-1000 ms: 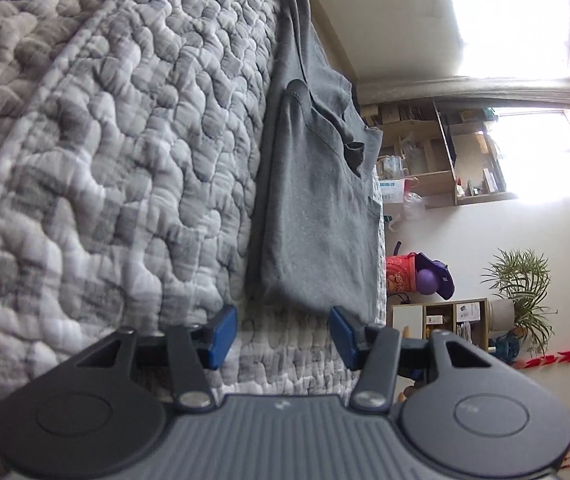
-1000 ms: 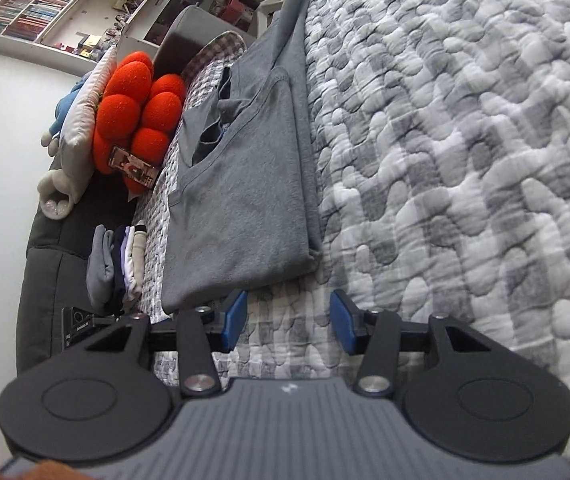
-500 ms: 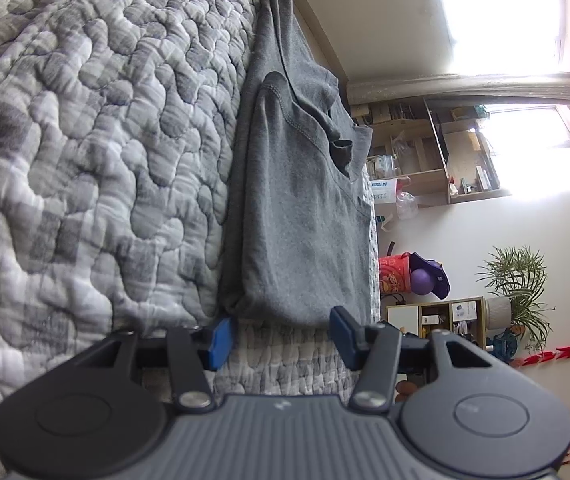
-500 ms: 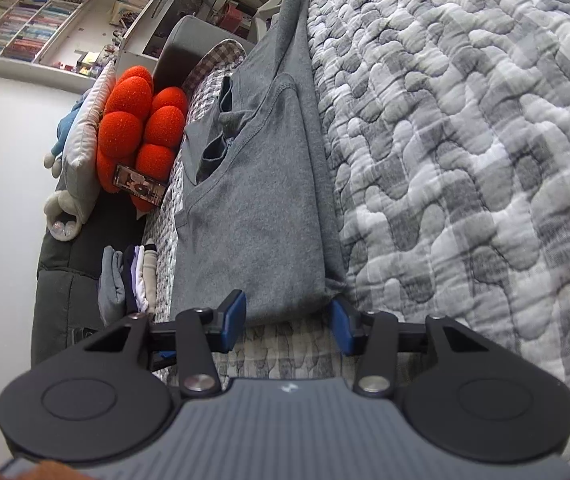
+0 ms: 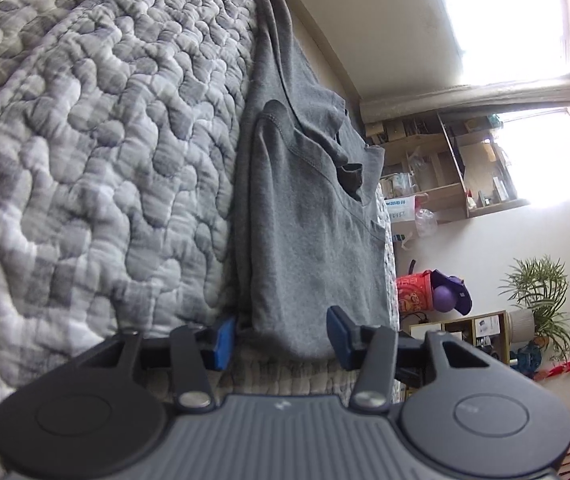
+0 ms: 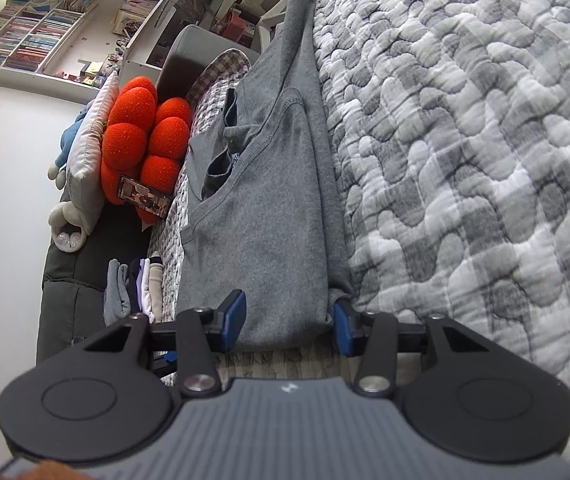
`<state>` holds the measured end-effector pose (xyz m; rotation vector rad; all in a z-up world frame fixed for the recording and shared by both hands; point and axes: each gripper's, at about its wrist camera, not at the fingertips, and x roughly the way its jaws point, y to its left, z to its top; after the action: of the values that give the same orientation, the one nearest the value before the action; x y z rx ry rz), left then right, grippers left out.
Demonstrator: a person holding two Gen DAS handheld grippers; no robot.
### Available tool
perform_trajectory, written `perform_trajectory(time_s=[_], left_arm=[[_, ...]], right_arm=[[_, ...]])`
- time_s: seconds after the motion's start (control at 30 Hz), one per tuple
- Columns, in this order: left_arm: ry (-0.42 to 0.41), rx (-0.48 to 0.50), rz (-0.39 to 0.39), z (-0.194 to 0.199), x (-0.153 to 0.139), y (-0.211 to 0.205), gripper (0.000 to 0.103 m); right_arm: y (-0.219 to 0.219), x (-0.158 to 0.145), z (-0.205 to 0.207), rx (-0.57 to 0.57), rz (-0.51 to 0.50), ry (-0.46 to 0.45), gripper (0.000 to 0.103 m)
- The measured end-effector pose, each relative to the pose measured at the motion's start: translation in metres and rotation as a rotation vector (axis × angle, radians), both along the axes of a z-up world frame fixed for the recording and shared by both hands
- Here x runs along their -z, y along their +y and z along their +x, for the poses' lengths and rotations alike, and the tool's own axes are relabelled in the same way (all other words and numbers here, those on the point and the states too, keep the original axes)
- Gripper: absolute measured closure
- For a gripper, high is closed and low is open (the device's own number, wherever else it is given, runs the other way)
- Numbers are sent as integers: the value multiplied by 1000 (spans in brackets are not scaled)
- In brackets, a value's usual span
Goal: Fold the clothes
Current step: 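Roll both grippers sideways and close them on the grey shirt's long side edge, then lift the side edge with both grippers and fold it over lengthwise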
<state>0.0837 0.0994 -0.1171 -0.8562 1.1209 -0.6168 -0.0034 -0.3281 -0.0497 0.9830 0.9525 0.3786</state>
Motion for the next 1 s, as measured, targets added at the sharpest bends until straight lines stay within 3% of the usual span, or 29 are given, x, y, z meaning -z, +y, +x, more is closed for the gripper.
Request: perform_trajectory(time_s=[0.17, 0.27, 0.3, 0.4, 0.43, 0.7, 1.0], left_arm=[[-33, -36, -8, 4, 2, -3, 56], [-94, -46, 28, 0, 1, -9, 63], [-113, -48, 44, -2, 1, -11, 67], [-103, -67, 56, -2, 5, -7, 88], [-83, -78, 32, -1, 8, -3, 90], [-63, -117, -96, -9, -6, 1, 93], [-28, -118, -120, -39, -24, 2, 94]], right_arm=[[3, 3, 10, 20, 4, -15, 60], [8, 6, 13, 24, -16, -37, 78], [8, 8, 13, 23, -15, -38, 89], [6, 12, 12, 25, 20, -46, 87], [5, 11, 11, 25, 27, -56, 88], [4, -10, -6, 63, 96, -137, 91], [2, -34, -33, 84, 128, -136, 92]])
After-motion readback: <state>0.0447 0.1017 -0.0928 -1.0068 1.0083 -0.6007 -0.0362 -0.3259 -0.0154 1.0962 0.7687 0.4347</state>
